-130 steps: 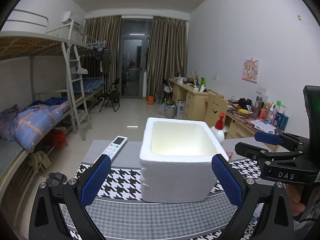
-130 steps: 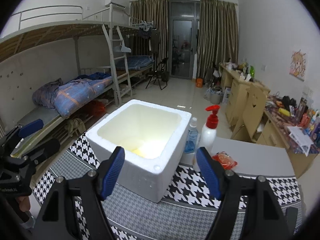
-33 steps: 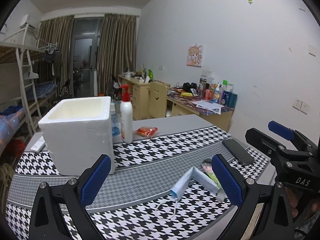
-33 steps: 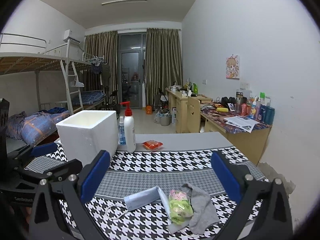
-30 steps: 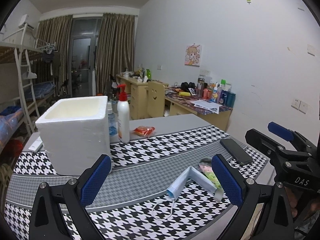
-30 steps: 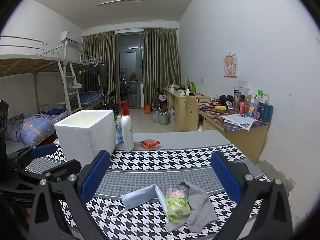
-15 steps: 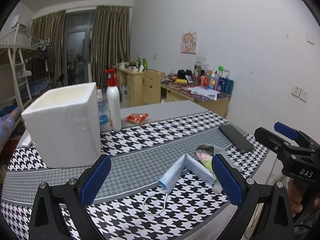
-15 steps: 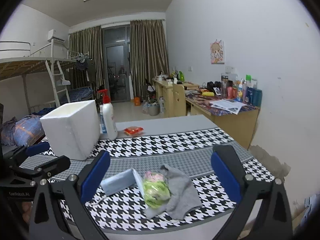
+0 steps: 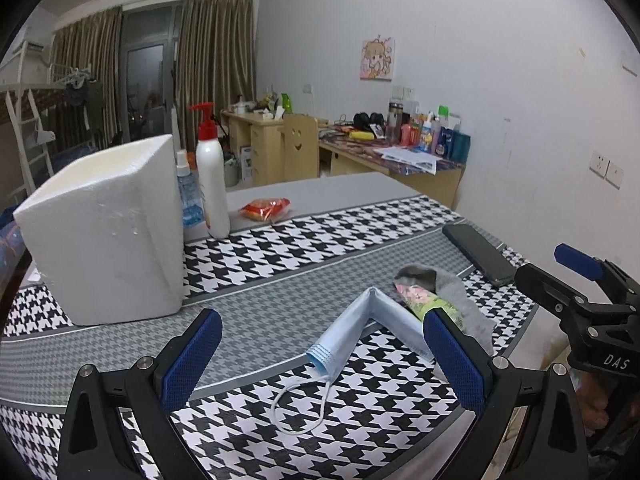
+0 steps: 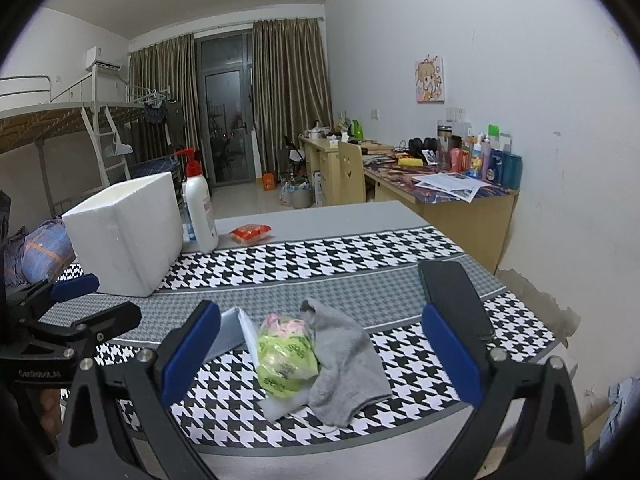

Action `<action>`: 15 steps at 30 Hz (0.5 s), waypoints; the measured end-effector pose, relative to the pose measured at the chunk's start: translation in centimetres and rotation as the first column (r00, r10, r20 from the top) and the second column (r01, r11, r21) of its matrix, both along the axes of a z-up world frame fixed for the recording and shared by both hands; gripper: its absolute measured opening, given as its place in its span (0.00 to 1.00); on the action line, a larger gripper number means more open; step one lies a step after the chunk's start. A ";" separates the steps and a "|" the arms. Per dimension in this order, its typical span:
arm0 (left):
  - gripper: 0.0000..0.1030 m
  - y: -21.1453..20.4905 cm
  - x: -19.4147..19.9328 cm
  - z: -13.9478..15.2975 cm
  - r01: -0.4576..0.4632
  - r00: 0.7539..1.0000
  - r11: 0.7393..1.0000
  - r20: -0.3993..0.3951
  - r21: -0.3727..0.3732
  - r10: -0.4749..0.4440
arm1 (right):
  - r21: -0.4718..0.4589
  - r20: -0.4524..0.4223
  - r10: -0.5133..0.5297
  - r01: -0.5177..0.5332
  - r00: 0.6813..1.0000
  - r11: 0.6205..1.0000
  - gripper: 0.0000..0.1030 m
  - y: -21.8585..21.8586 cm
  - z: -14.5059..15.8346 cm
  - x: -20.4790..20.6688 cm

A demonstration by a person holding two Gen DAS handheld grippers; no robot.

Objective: Organize soft objects
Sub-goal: 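Close the left gripper on the blue mask while the right gripper closes on the grey cloth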

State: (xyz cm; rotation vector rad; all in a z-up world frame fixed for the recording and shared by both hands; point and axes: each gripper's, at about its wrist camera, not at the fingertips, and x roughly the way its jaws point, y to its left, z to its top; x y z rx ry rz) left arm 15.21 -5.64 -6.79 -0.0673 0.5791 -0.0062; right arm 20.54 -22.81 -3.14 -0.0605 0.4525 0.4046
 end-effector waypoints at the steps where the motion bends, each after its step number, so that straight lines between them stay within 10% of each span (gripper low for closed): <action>1: 0.98 0.0 0.2 -0.2 0.003 1.000 1.000 -0.006 0.001 -0.003 | -0.005 -0.004 -0.001 0.001 1.000 1.000 0.99 -0.1 -0.2 0.2; 15: 0.98 -1.3 3.2 -2.5 0.038 0.995 0.999 -0.095 0.025 -0.035 | -0.024 -0.082 -0.012 0.010 0.997 1.000 0.99 -1.2 -3.2 3.0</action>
